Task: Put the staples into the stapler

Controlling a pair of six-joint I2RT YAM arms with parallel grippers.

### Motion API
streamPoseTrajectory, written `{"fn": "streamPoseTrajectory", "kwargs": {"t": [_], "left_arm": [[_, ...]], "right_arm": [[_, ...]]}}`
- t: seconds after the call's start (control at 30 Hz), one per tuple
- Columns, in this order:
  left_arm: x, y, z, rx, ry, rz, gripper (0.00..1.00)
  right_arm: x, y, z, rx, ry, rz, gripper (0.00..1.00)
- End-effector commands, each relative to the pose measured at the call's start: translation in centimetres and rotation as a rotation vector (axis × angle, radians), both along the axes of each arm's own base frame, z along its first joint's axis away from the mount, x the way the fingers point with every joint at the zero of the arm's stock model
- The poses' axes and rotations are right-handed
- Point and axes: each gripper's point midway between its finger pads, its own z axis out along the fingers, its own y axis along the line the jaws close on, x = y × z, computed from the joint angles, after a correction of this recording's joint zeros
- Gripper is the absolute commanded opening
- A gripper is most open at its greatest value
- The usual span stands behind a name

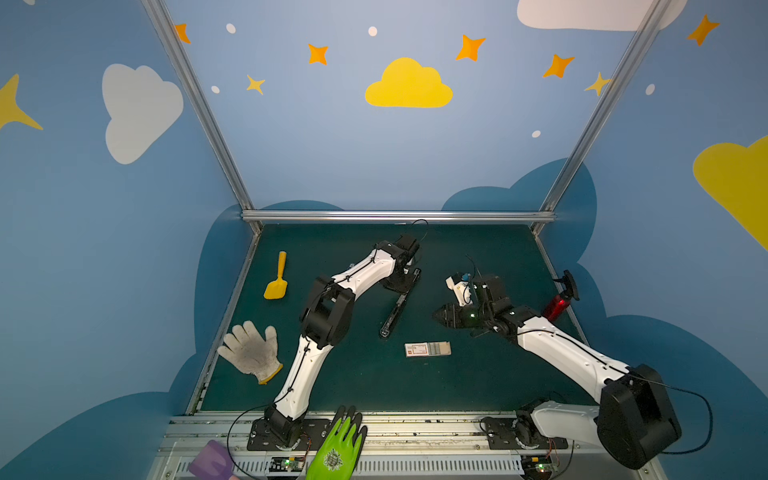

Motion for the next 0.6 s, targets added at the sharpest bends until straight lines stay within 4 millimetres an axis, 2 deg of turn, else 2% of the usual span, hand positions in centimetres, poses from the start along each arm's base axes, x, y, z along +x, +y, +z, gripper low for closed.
{"fn": "streamPoseTrajectory", "kwargs": {"t": [0.0, 0.27, 0.57], "left_arm": [[-1.0, 0.7, -1.1, 0.026, 0.051, 0.002, 0.36], [-1.6, 0.8, -1.0, 0.027, 0.067, -0.005, 0.32], [-2.4, 1.2, 0.1, 0.015, 0.055, -0.006, 0.27]], "right_arm": [[0.0, -0.1, 0.0, 0.007, -0.002, -0.002, 0.43], [0.0, -0.4, -0.3, -0.002, 0.002, -0.019, 0.43], [0.1, -0.4, -0.6, -0.002, 0.007, -0.032, 0.43]]}}
